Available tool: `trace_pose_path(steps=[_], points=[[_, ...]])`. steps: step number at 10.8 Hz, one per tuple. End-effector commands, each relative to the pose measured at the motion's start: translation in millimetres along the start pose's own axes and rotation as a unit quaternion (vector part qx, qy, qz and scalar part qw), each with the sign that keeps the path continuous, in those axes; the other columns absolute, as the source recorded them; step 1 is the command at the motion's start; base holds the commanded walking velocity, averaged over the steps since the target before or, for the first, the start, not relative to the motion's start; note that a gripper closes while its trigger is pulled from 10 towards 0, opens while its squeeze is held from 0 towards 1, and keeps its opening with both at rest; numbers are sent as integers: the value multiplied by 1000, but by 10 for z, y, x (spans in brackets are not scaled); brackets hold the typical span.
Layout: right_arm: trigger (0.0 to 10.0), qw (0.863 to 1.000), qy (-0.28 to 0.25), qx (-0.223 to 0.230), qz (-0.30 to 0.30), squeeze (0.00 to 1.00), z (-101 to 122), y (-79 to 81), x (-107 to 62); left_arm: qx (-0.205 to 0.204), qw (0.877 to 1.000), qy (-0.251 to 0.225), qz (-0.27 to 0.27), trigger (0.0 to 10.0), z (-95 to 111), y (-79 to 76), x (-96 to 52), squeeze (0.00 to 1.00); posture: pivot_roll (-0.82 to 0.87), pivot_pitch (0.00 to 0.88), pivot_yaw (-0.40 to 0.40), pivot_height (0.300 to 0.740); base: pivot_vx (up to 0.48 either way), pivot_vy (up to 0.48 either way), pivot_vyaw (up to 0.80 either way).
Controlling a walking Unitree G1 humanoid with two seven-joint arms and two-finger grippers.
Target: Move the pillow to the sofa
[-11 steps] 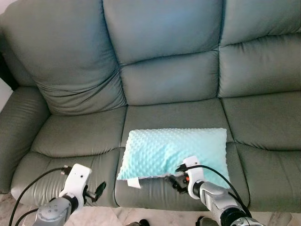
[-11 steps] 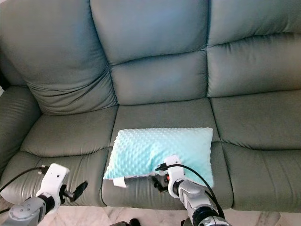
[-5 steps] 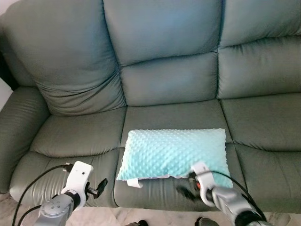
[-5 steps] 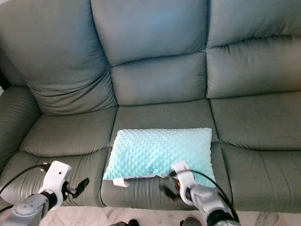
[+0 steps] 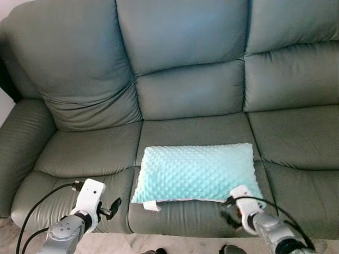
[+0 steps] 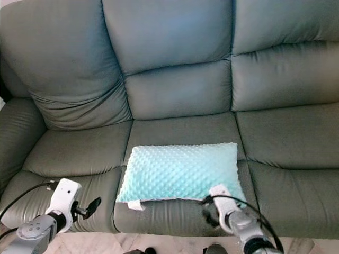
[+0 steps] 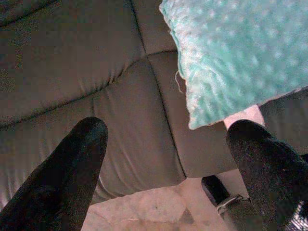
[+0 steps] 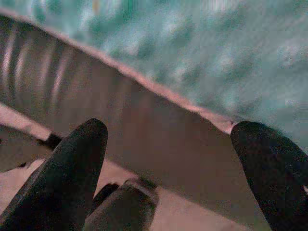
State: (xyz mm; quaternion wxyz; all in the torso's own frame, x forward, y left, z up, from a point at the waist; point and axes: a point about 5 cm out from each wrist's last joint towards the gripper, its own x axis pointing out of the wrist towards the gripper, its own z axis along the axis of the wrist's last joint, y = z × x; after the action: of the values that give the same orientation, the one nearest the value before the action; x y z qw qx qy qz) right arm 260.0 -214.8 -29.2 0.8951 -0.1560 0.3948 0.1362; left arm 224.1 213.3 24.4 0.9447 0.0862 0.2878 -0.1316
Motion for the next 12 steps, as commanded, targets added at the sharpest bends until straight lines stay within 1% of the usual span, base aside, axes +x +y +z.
trace_pose_path(steps=[1, 3, 5, 6, 7, 8, 9, 10, 12], points=[[10000, 1000, -3, -3, -7, 0, 16, 26, 14, 0, 1000, 12, 23, 10000, -65, 118, -49, 0, -91, 145, 186, 740, 0, 0, 0], [10000, 1000, -15, -3, -20, 0, 91, -10, 18, -1, 1000, 12, 24, 10000, -83, 110, -59, 0, -89, 149, 186, 740, 0, 0, 0], [10000, 1000, -21, -2, -15, 0, 120, 13, 26, -1, 1000, 12, 23, 10000, -83, 105, -59, 0, -90, 150, 186, 740, 0, 0, 0], [10000, 999, -32, 24, 4, 0, 154, 61, 37, -1, 1000, 11, 23, 10000, -76, 104, -57, 0, -94, 150, 184, 740, 0, 0, 0], [10000, 999, -40, 34, 9, 0, 187, 93, 45, 0, 1000, 10, 22, 10000, -73, 105, -52, 0, -103, 150, 181, 740, 0, 0, 0], [10000, 999, -43, 29, 3, 0, 200, 140, 51, -1, 1000, 9, 20, 10000, -68, 102, -43, 0, -112, 150, 177, 740, 0, 0, 0], [10000, 998, -46, 39, -6, 0, 200, 194, 38, -2, 1000, 7, 17, 10000, -58, 88, -28, 0, -129, 147, 172, 740, 0, 0, 0], [10000, 998, -41, 47, -9, 0, 176, 232, 17, -2, 1000, 7, 14, 10000, -54, 78, -16, 0, -137, 145, 170, 740, 0, 0, 0], [10000, 996, -27, 85, 1, 0, 152, 375, -74, -1, 1000, 8, 10, 10000, -34, 74, 41, 0, -168, 136, 168, 740, 0, 0, 0]])
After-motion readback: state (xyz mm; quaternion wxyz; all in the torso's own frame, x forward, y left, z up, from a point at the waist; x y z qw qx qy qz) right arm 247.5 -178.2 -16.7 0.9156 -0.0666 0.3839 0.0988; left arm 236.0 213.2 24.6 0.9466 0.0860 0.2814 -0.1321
